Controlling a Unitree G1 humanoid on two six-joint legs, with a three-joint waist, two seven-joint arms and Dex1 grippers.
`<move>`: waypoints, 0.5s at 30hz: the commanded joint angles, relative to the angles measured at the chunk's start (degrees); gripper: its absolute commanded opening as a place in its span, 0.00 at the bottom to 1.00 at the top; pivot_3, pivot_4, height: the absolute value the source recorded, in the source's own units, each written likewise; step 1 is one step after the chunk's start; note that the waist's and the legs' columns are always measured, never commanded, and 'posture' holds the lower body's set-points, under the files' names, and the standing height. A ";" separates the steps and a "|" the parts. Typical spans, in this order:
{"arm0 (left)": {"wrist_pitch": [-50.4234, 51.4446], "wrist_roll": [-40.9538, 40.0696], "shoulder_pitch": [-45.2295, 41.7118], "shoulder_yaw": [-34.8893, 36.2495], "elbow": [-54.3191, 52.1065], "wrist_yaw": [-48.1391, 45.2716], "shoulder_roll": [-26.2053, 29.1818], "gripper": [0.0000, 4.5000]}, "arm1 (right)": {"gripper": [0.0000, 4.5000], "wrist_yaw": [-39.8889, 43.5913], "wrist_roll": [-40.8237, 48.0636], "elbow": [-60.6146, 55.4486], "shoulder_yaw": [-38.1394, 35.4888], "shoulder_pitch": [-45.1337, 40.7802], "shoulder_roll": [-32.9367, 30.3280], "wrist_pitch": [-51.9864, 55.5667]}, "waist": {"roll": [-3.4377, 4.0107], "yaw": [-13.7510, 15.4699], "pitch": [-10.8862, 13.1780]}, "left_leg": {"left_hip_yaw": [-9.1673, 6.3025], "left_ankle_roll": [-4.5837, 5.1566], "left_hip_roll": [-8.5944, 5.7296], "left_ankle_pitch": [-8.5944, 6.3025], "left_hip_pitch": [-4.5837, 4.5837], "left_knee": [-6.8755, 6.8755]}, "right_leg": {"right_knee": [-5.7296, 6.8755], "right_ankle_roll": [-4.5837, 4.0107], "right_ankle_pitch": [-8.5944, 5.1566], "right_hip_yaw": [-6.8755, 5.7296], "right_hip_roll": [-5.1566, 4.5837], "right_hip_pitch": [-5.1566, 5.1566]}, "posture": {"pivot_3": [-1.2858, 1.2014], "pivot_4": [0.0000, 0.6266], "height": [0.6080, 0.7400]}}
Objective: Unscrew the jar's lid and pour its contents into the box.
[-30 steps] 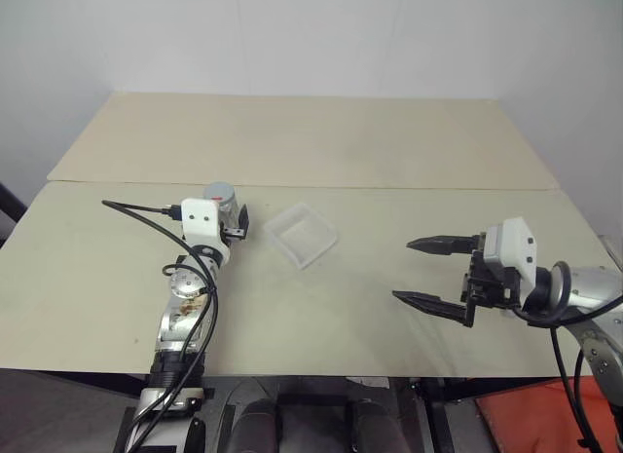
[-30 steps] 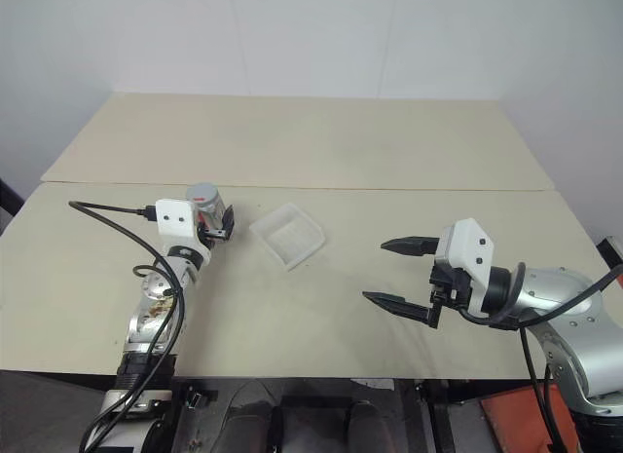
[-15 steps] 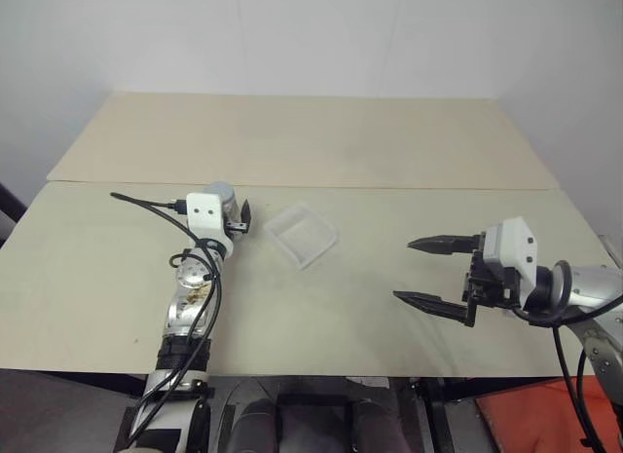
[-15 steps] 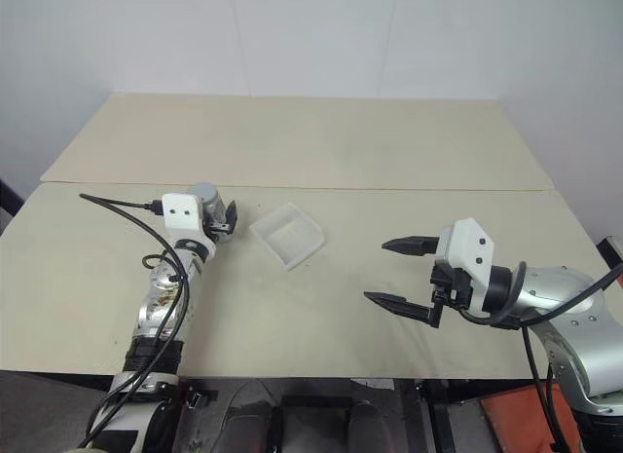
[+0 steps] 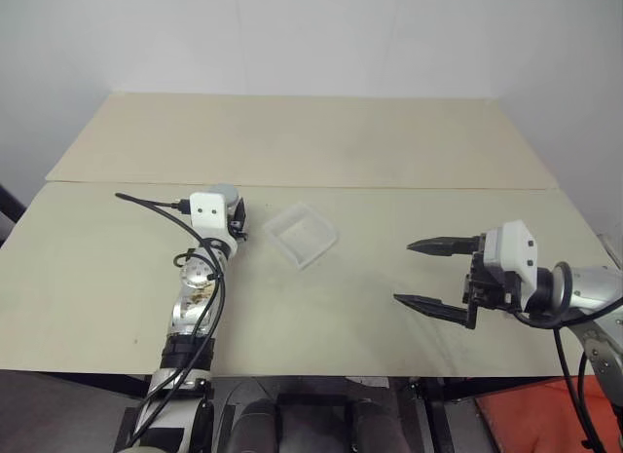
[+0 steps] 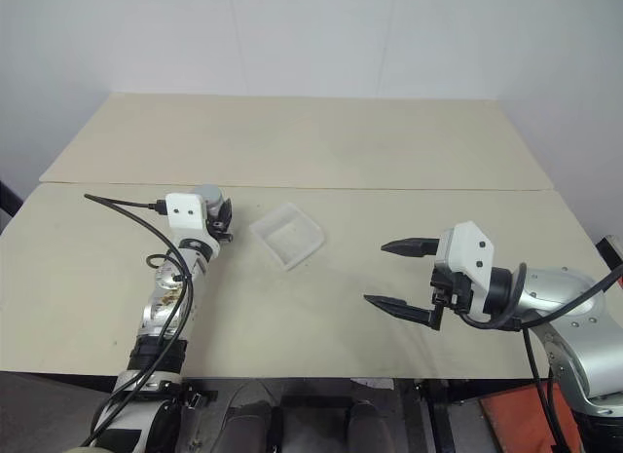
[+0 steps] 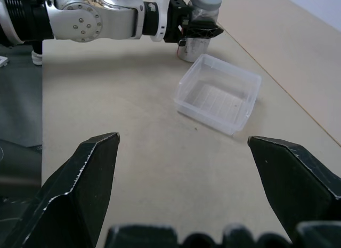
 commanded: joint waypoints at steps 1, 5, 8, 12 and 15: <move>3.47 -1.40 0.95 -0.42 -5.77 -3.45 1.94 0.44 | 1.00 0.16 -0.72 -1.47 -2.09 0.22 -0.90 -1.98 | 0.00 -0.01 0.00 | 0.00 0.00 0.00 0.00 0.01 0.00 | 0.01 0.00 0.00 0.00 0.00 0.00 | 0.52 0.24 1.00; 10.11 -7.46 3.76 -1.29 -14.52 -16.42 8.79 0.44 | 1.00 -0.92 -1.15 -1.60 -0.98 -1.04 -0.20 -1.57 | 0.01 -0.38 0.00 | 0.01 0.00 0.03 0.00 -0.03 -0.02 | 0.02 -0.01 0.00 0.01 0.02 -0.08 | 0.52 0.24 1.00; 14.83 -13.14 4.98 -1.29 -19.46 -27.19 15.32 0.44 | 1.00 -2.42 -1.28 -1.38 0.71 -3.22 1.21 -1.24 | 0.00 -0.46 0.00 | 0.01 -0.01 0.03 0.00 -0.01 -0.02 | 0.04 -0.01 -0.01 0.00 0.02 -0.09 | 0.52 0.24 1.00; 20.73 -23.97 5.82 -1.34 -24.84 -46.24 25.64 0.44 | 1.00 -7.47 -0.81 -0.53 5.38 -10.72 6.41 1.27 | 0.02 -1.08 0.00 | 0.02 -0.02 0.06 0.01 0.03 -0.04 | 0.07 -0.03 -0.02 0.00 0.03 -0.08 | 0.52 0.24 1.00; 23.00 -29.31 4.92 -1.39 -26.39 -55.48 30.44 0.44 | 1.00 -9.48 0.30 0.08 8.11 -15.79 9.89 3.39 | 0.03 -1.40 0.00 | 0.03 -0.02 0.07 0.01 -0.01 -0.06 | 0.06 -0.06 -0.04 0.00 0.04 -0.15 | 0.52 0.24 1.00</move>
